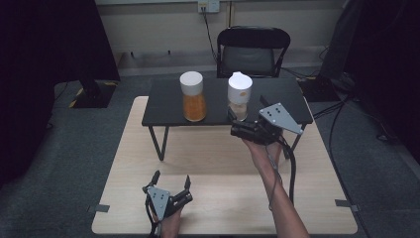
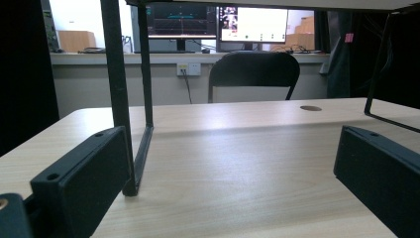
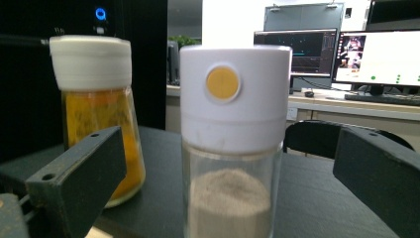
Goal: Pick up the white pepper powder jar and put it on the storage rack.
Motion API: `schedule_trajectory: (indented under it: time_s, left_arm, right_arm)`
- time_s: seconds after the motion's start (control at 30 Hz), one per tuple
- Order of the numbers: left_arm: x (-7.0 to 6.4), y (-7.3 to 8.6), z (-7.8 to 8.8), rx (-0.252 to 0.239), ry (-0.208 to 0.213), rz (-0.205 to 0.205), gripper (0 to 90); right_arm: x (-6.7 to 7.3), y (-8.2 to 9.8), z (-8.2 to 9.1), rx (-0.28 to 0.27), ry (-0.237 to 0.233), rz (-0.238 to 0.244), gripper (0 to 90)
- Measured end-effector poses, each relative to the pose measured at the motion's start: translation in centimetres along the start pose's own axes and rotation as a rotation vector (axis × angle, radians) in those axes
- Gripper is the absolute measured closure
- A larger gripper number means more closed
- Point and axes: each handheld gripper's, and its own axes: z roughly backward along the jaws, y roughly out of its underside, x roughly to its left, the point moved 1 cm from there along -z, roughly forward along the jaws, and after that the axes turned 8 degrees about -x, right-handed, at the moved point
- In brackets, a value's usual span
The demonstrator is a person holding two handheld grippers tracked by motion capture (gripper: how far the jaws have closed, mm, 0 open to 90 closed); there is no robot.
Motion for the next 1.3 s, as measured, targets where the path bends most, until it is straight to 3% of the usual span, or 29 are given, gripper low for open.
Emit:
schedule_trajectory:
  time_s: [0.8, 1.3]
  left_arm:
    - [0.0, 0.0, 0.0, 0.0, 0.0, 0.0, 0.3]
    - [0.0, 0.0, 0.0, 0.0, 0.0, 0.0, 0.3]
  right_arm:
    - [0.1, 2.0, 4.4, -0.036, 0.02, 0.001, 0.0]
    - [0.5, 4.8, 7.5, -0.021, 0.064, -0.013, 0.0]
